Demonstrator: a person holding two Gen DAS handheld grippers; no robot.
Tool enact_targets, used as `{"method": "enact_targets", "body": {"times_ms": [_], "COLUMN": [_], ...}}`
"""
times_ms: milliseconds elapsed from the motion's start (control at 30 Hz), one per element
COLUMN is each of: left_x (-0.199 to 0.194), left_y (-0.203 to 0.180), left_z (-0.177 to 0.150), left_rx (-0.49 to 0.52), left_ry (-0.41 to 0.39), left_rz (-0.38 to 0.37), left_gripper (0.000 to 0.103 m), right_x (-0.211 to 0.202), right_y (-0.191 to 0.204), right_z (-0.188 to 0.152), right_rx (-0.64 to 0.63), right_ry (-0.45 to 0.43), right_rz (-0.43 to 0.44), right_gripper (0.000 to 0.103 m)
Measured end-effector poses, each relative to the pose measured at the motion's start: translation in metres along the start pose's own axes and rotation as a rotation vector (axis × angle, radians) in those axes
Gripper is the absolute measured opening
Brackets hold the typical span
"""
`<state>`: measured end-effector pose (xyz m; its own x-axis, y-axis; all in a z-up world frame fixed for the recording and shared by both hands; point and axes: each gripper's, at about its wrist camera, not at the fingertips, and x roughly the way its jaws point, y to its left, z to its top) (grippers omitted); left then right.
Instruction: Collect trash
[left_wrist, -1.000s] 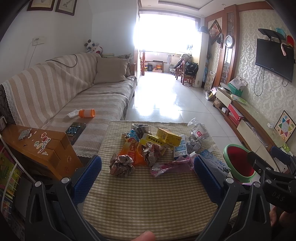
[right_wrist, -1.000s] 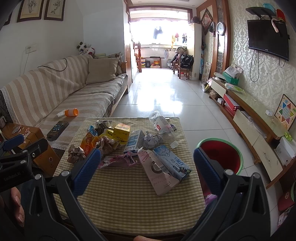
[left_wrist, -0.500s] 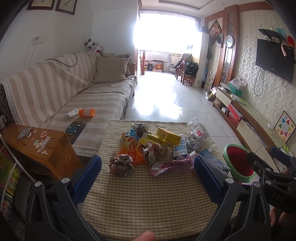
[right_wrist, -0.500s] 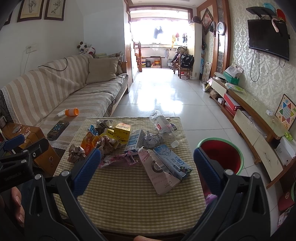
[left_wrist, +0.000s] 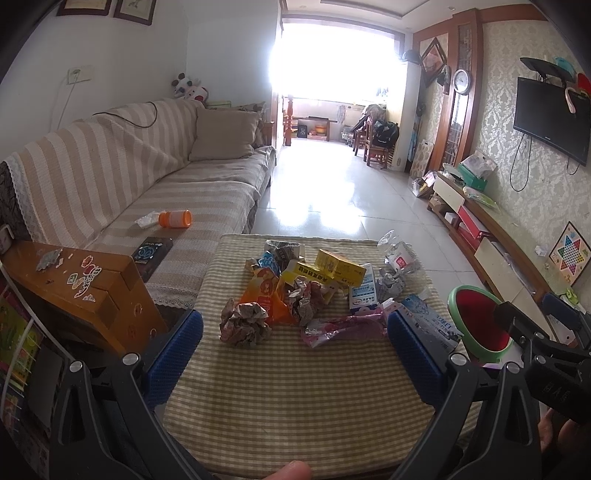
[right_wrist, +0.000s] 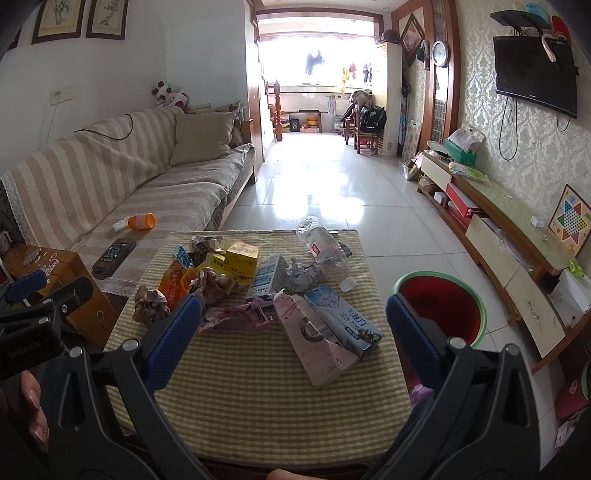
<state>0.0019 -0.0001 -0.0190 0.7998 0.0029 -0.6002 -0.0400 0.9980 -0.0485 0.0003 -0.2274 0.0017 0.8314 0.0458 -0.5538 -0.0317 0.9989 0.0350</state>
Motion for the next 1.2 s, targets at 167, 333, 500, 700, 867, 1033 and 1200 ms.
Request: {"method": "enact_targets", "body": {"times_ms": [167,333,500,700,867,1033,1200], "left_x": [0.017,0.044,0.071,0.117,0.159,0.194,0.220], "left_y": [0.009,0.019,0.036,0.052,0.068,0.079,0.088], "left_z": [-0.011,-0.024,-0.028,-0.028,-0.031,-0.036,-0.033], "left_rx": [-0.024,-0.058,-0.100,-0.066,-0.059,-0.042,-0.033], "left_ry": [0.058,0.150,0.212,0.298,0.346,0.384,0.389], "left_rz": [0.003,-0.053,-0.086,-0.052,-0.018,0.011,0.022], "left_gripper": [0.095,0.095,0.095,0.095,0.095,0.095,0.095], "right_x": [0.017,0.042,0.075,0.112,0.148,0.179,0.206], "right_y": [-0.008,-0.020,-0.026,-0.018,-0.014,-0.006,0.002], "right_z": [-0.011,-0.023,-0.032,-0.038,-0.044,-0.048,-0.054], "right_rx": [0.012,0.045,0.022,-0.072,-0.142,-0.243,-0.322], "right_ry": [0.049,0.119,0.192,0.241,0.311,0.335,0.367], "right_rz": [-0.008,-0.015,0.014,0.040,0.039,0.019,-0.001], "right_gripper": [0.099,0.099,0.099,0.099,0.099,0.099,0.092]}}
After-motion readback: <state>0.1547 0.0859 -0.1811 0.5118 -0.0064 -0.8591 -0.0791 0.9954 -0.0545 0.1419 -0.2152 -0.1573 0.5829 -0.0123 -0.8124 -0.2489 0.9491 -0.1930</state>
